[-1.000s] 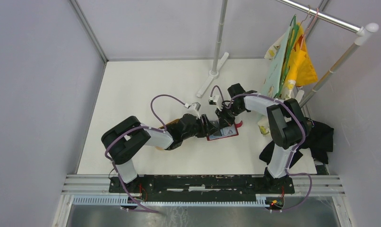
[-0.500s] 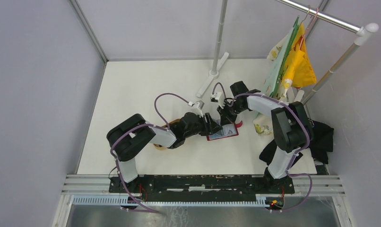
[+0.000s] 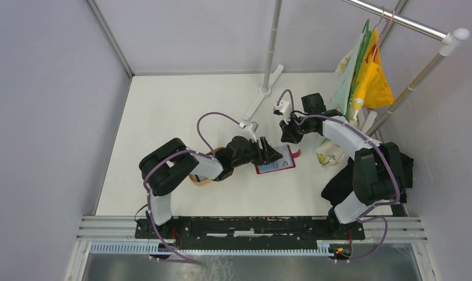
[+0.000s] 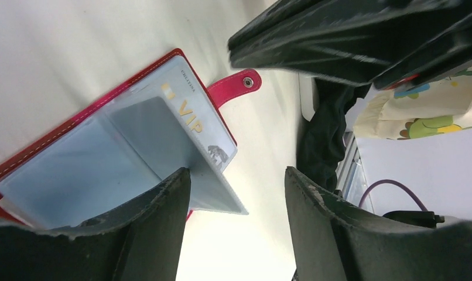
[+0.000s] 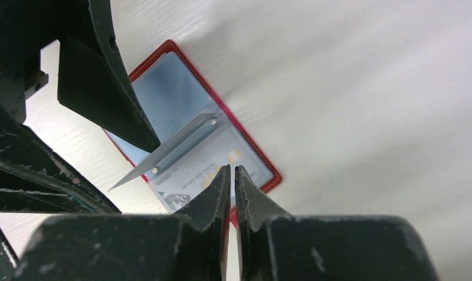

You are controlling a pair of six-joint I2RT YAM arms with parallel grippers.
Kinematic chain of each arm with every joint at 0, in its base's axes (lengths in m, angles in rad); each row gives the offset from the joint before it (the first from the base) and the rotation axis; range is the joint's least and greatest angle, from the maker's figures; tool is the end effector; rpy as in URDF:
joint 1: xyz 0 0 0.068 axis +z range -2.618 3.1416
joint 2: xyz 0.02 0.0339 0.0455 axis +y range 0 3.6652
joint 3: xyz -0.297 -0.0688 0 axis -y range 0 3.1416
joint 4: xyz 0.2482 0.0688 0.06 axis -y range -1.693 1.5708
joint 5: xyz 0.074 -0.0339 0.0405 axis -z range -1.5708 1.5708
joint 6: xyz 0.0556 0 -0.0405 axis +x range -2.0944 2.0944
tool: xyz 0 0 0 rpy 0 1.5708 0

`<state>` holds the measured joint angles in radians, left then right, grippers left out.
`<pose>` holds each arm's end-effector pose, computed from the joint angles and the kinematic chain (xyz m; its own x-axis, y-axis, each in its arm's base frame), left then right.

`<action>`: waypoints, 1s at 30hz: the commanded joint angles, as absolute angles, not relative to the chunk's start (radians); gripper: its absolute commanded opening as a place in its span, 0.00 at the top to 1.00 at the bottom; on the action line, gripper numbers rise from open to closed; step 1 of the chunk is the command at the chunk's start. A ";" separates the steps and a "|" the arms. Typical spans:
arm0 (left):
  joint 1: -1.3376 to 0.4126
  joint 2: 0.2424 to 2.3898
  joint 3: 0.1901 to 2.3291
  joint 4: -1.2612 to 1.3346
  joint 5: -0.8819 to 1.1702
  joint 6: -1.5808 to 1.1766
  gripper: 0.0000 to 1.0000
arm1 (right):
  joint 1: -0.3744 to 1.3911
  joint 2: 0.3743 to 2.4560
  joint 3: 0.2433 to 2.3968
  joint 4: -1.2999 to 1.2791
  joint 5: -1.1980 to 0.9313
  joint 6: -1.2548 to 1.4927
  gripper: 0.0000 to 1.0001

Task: Put the credit cards into the card holder
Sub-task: Turn over the card slot in the card holder.

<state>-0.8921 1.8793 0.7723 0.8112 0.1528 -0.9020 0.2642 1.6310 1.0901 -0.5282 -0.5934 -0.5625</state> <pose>0.2434 -0.3153 0.1637 -0.7888 -0.2572 -0.5583 0.3901 0.4925 -0.7780 0.3194 0.1186 0.2283 -0.4620 -0.5830 -0.6683 -0.8541 0.4955 0.1583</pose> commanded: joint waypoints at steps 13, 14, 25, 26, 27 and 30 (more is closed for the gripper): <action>-0.890 1.957 0.862 0.917 0.234 -0.945 0.33 | 0.210 1.439 0.989 -0.346 -0.744 -0.535 0.88; -0.891 1.949 0.856 0.923 0.234 -0.944 0.33 | 0.209 1.434 0.986 -0.345 -0.762 -0.545 0.87; -0.900 1.648 0.698 0.741 0.081 -0.766 0.34 | 0.209 1.360 0.939 -0.313 -0.884 -0.599 0.86; -0.902 1.615 0.687 0.703 0.063 -0.746 0.34 | 0.207 1.350 0.933 -0.306 -0.894 -0.602 0.86; -0.905 1.578 0.679 0.658 0.039 -0.728 0.35 | 0.207 1.336 0.925 -0.297 -0.902 -0.604 0.86; -0.911 1.468 0.654 0.546 -0.040 -0.682 0.35 | 0.207 1.303 0.901 -0.272 -0.930 -0.608 0.84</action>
<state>-0.9001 1.5990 0.6804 0.6880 0.0902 -0.8062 0.2131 1.3682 0.9211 -0.3420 -0.8482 -0.5816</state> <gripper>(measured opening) 0.656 0.149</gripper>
